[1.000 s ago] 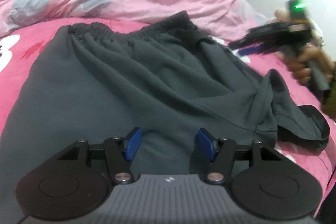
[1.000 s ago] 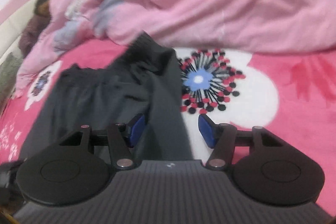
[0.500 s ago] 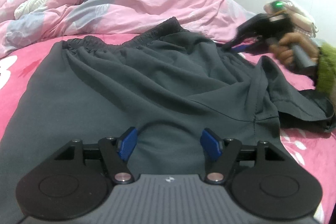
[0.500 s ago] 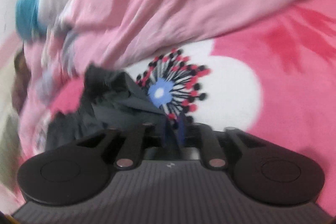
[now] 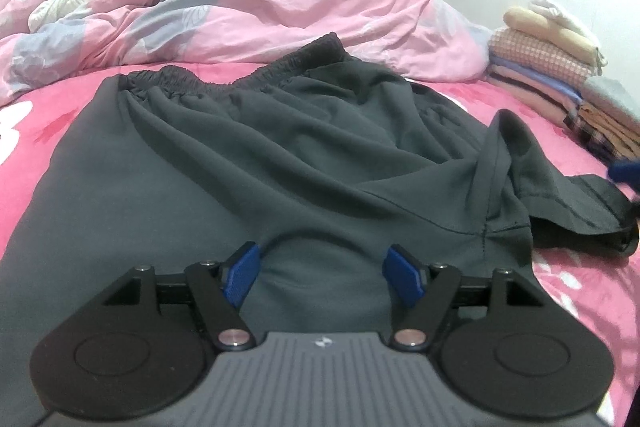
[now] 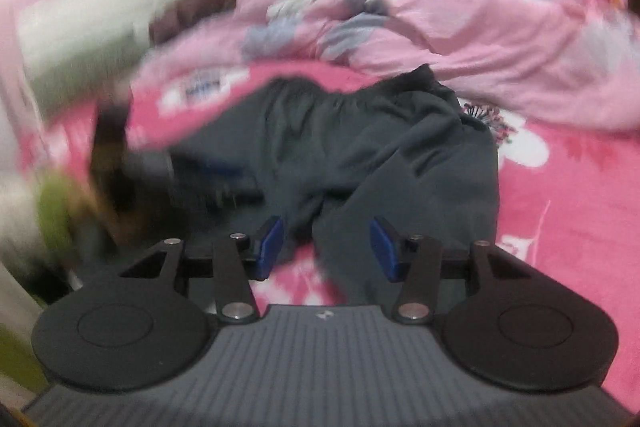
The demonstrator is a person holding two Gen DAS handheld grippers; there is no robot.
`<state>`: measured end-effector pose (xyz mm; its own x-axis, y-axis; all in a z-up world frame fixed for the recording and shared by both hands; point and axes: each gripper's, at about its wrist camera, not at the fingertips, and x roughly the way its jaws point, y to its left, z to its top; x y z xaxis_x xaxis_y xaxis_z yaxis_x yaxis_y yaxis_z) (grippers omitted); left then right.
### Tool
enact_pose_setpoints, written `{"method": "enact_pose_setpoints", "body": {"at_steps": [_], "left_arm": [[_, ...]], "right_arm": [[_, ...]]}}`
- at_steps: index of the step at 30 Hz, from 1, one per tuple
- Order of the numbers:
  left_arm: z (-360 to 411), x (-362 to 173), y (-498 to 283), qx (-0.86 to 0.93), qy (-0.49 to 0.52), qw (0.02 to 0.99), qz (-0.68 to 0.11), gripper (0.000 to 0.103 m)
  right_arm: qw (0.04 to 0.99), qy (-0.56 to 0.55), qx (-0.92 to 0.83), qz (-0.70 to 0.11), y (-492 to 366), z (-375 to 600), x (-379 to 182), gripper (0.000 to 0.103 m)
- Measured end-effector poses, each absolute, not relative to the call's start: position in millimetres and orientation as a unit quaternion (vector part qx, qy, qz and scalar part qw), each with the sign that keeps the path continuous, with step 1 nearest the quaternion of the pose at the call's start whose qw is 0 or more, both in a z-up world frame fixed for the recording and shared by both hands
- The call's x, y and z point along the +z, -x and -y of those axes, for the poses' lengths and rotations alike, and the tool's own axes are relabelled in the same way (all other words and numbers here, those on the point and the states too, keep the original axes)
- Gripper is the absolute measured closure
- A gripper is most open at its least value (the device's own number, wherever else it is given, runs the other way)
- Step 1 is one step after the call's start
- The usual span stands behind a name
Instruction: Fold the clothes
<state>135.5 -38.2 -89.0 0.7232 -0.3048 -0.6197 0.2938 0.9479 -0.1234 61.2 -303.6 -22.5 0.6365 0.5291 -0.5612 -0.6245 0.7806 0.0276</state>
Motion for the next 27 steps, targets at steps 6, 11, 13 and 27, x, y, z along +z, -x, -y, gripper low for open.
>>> {"method": "enact_pose_setpoints", "body": {"at_steps": [6, 11, 13, 27], "left_arm": [[37.4, -90.5, -134.0, -0.163, 0.015, 0.929, -0.332, 0.031], [34.8, -90.7, -134.6, -0.166, 0.024, 0.929, -0.33, 0.031], [32.9, -91.1, -135.1, -0.169, 0.031, 0.928, -0.33, 0.029], [32.8, -91.7, -136.4, -0.169, 0.031, 0.928, -0.33, 0.028]], "right_arm": [[0.894, 0.253, 0.25, -0.272, -68.2, 257.8, -84.2, 0.068], [0.924, 0.109, 0.255, -0.265, -69.8, 294.5, -50.9, 0.1], [0.919, 0.062, 0.305, -0.243, -51.3, 314.3, -35.0, 0.1], [0.813, 0.067, 0.444, -0.371, 14.9, 333.0, -42.8, 0.088]]}}
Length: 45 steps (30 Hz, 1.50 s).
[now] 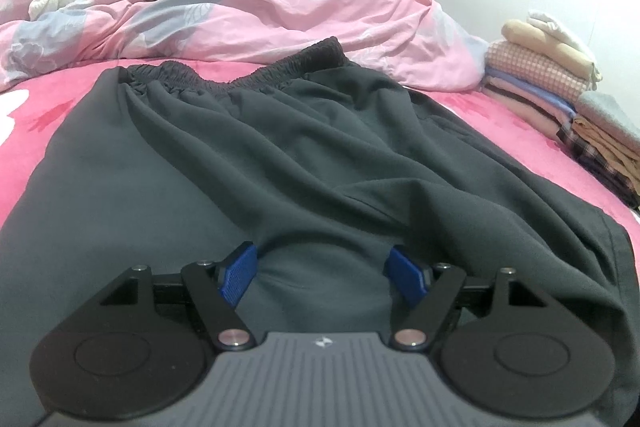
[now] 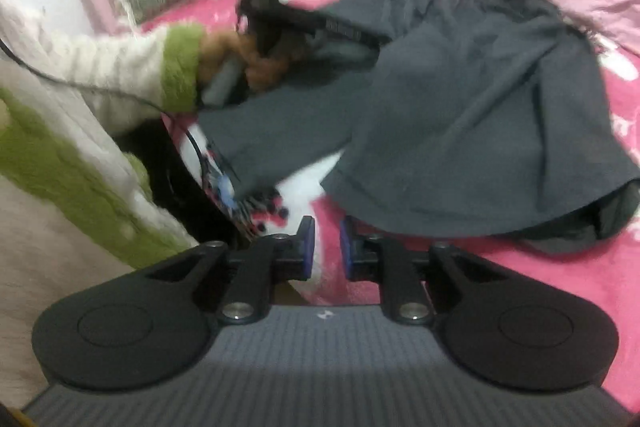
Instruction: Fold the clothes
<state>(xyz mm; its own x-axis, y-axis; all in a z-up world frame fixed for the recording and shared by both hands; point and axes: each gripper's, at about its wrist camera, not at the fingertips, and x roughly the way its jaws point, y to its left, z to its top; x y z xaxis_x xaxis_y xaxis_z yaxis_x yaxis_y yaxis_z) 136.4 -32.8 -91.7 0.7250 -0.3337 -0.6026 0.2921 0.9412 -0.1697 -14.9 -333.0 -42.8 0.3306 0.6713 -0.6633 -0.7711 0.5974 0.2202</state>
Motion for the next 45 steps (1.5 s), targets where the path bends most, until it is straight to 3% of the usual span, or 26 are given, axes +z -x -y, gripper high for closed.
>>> {"method": "enact_pose_setpoints", "body": {"at_steps": [2, 4, 7, 14, 19, 20, 21, 23, 29, 35, 40, 41, 43, 45], "left_arm": [[33.5, -91.8, -136.3, -0.169, 0.03, 0.928, -0.33, 0.028], [34.2, -92.1, -136.1, -0.169, 0.029, 0.928, -0.33, 0.027], [35.1, -91.3, -135.8, -0.167, 0.027, 0.929, -0.331, 0.027], [18.9, -49.7, -116.9, -0.165, 0.126, 0.925, -0.319, 0.027], [53.6, -31.6, -99.8, -0.188, 0.061, 0.935, -0.294, 0.021], [62.9, -35.7, -100.1, -0.185, 0.04, 0.936, -0.298, 0.021], [72.0, -40.0, -100.4, -0.183, 0.019, 0.935, -0.302, 0.021], [77.9, -55.4, -105.0, -0.166, 0.007, 0.932, -0.321, 0.021], [57.7, -81.5, -109.6, -0.126, 0.022, 0.928, -0.349, 0.023], [60.1, -83.3, -108.4, -0.128, 0.005, 0.929, -0.347, 0.021], [63.5, -85.7, -109.2, -0.125, 0.0, 0.931, -0.344, 0.02], [63.9, -86.6, -109.3, -0.125, -0.001, 0.931, -0.343, 0.02], [65.2, -87.4, -108.9, -0.124, -0.004, 0.932, -0.34, 0.02], [66.2, -88.2, -108.6, -0.123, -0.007, 0.933, -0.339, 0.02]], "right_arm": [[0.837, 0.02, 0.425, -0.344, 16.7, 357.2, -25.9, 0.081], [0.87, -0.043, 0.38, -0.31, 8.7, 388.6, -13.4, 0.062], [0.909, -0.128, 0.257, -0.304, -19.7, 430.3, -17.3, 0.055], [0.899, -0.238, 0.145, -0.337, -55.0, 474.2, -60.5, 0.066], [0.886, -0.244, 0.181, -0.349, -72.2, 464.0, -81.5, 0.068], [0.89, -0.23, 0.18, -0.35, -74.8, 459.0, -84.1, 0.075], [0.893, -0.218, 0.179, -0.35, -77.0, 454.0, -86.5, 0.091], [0.893, -0.232, 0.176, -0.344, -74.5, 452.2, -89.4, 0.1], [0.922, -0.257, 0.132, -0.26, -9.1, 465.6, -70.9, 0.101], [0.903, -0.34, 0.07, -0.253, 27.3, 493.5, -93.2, 0.101], [0.875, -0.407, 0.081, -0.248, 11.7, 508.1, -99.1, 0.092], [0.869, -0.418, 0.087, -0.251, 2.7, 508.3, -100.8, 0.084], [0.858, -0.434, 0.082, -0.26, -18.2, 508.1, -106.1, 0.053], [0.853, -0.442, 0.07, -0.268, -39.2, 508.1, -112.6, 0.051]]}}
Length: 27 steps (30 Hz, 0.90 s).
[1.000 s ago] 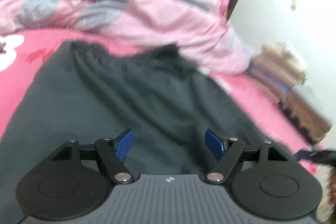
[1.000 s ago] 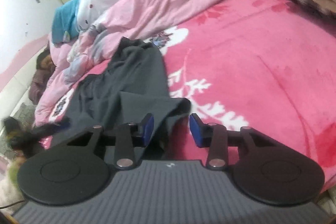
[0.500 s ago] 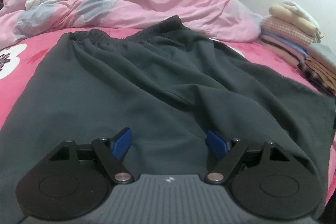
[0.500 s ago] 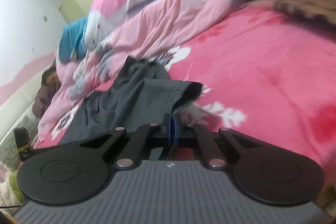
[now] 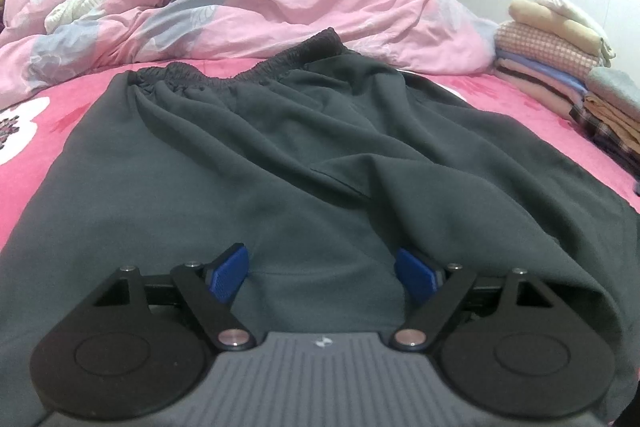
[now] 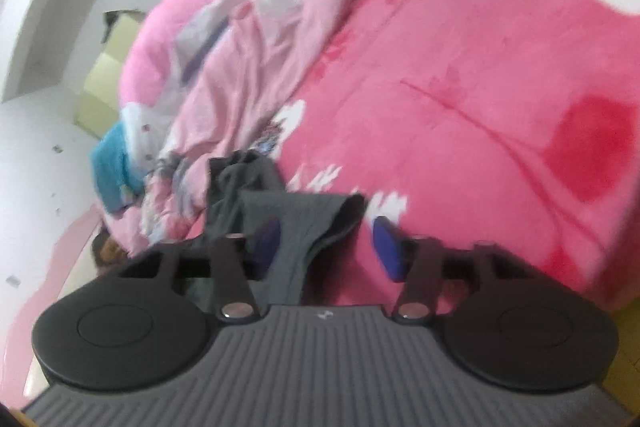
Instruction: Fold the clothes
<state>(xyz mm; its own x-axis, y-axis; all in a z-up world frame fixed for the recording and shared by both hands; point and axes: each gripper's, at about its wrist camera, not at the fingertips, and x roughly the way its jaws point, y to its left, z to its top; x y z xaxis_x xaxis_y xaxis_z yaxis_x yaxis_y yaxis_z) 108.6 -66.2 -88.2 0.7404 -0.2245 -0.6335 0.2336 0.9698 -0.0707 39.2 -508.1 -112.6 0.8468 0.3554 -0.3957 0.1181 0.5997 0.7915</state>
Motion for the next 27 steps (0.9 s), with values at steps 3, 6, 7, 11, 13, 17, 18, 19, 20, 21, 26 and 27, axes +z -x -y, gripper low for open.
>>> {"method": "enact_pose_setpoints", "body": {"at_steps": [3, 6, 7, 11, 13, 17, 18, 19, 20, 21, 26, 27], "left_arm": [[66.0, -89.0, -109.2, -0.123, -0.007, 0.933, -0.337, 0.019], [64.7, -89.8, -109.3, -0.125, -0.005, 0.934, -0.336, 0.019], [64.2, -89.8, -109.3, -0.125, -0.004, 0.934, -0.335, 0.019], [63.0, -89.9, -109.2, -0.126, -0.001, 0.934, -0.334, 0.019], [63.2, -90.1, -109.8, -0.128, -0.001, 0.934, -0.334, 0.017], [62.0, -90.3, -109.4, -0.13, -0.002, 0.934, -0.334, 0.017], [62.0, -90.4, -109.4, -0.13, -0.002, 0.934, -0.334, 0.017], [62.0, -90.6, -109.3, -0.13, -0.002, 0.934, -0.333, 0.017], [62.1, -90.7, -109.2, -0.13, -0.002, 0.934, -0.333, 0.017], [62.0, -90.9, -109.3, -0.131, -0.001, 0.934, -0.333, 0.017], [60.3, -91.6, -109.2, -0.133, 0.001, 0.934, -0.333, 0.016], [60.3, -91.4, -109.3, -0.133, 0.001, 0.934, -0.333, 0.016]], "right_arm": [[0.866, -0.415, 0.076, -0.268, -57.9, 497.2, -107.5, 0.065], [0.868, -0.4, 0.087, -0.279, -65.0, 484.3, -105.4, 0.102], [0.874, -0.398, 0.086, -0.265, -59.4, 481.7, -100.5, 0.102], [0.901, -0.398, 0.053, -0.165, -14.9, 486.9, -78.0, 0.102], [0.892, -0.422, 0.028, -0.159, -7.4, 498.7, -87.7, 0.102], [0.861, -0.473, -0.013, -0.185, -10.9, 516.2, -116.2, 0.102], [0.858, -0.479, -0.022, -0.182, -10.4, 518.4, -118.8, 0.102], [0.856, -0.484, -0.03, -0.179, -9.8, 520.4, -120.7, 0.102], [0.856, -0.485, -0.034, -0.176, -9.1, 521.5, -119.4, 0.102], [0.857, -0.484, -0.037, -0.174, -7.8, 522.0, -117.7, 0.101], [0.867, -0.464, -0.081, -0.162, 9.8, 529.4, -109.4, 0.098], [0.867, -0.463, -0.084, -0.163, 14.9, 532.6, -109.4, 0.098]]}}
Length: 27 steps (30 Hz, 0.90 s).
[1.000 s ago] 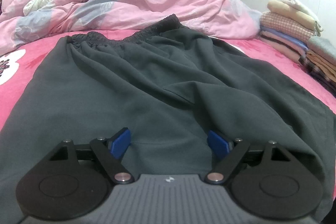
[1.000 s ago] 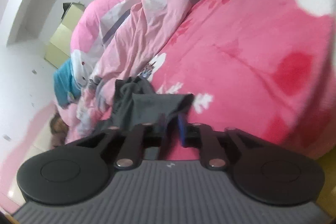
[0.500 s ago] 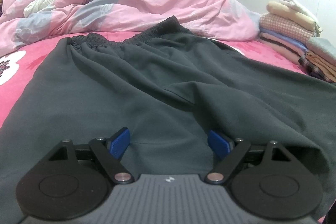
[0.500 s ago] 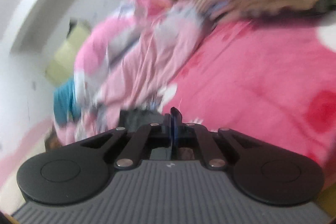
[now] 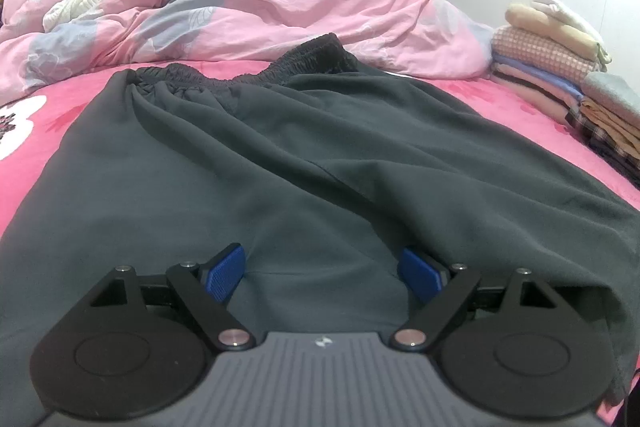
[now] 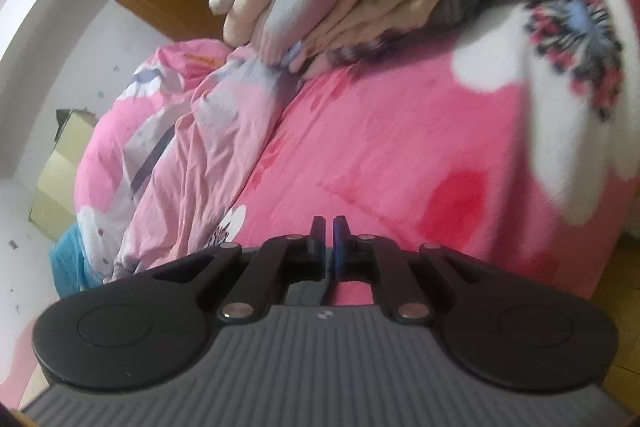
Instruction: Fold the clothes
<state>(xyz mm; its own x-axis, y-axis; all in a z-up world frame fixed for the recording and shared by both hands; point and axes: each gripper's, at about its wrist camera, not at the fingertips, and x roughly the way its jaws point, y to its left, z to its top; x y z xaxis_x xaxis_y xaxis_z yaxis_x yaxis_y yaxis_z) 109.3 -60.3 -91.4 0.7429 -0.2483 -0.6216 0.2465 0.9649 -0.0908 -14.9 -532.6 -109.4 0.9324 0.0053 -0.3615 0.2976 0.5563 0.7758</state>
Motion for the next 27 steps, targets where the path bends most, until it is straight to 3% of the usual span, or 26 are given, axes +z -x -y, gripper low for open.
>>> {"method": "enact_pose_setpoints", "body": {"at_steps": [8, 13, 18, 23, 26, 27], "left_arm": [[51.1, -55.8, -87.6, -0.152, 0.053, 0.929, -0.332, 0.02], [66.7, -37.3, -60.8, -0.27, 0.111, 0.882, -0.37, 0.021], [107.9, -62.3, -48.9, -0.318, 0.11, 0.831, -0.443, 0.022], [131.1, -81.5, -44.0, -0.319, 0.107, 0.811, -0.479, 0.024], [141.6, -85.4, -34.9, -0.31, 0.081, 0.817, -0.479, 0.032], [143.1, -85.3, -34.2, -0.307, 0.078, 0.818, -0.481, 0.045]], "right_arm": [[0.877, -0.431, -0.054, -0.206, 32.5, 526.2, -106.8, 0.093], [0.89, -0.393, -0.025, -0.228, 11.7, 522.3, -102.6, 0.074], [0.903, -0.347, 0.0, -0.254, -18.2, 523.8, -94.8, 0.057], [0.911, -0.306, 0.015, -0.277, -41.0, 529.0, -91.6, 0.054], [0.915, -0.272, 0.036, -0.297, -46.0, 521.8, -92.9, 0.054], [0.916, -0.259, 0.043, -0.302, -47.3, 518.9, -93.0, 0.059]]}}
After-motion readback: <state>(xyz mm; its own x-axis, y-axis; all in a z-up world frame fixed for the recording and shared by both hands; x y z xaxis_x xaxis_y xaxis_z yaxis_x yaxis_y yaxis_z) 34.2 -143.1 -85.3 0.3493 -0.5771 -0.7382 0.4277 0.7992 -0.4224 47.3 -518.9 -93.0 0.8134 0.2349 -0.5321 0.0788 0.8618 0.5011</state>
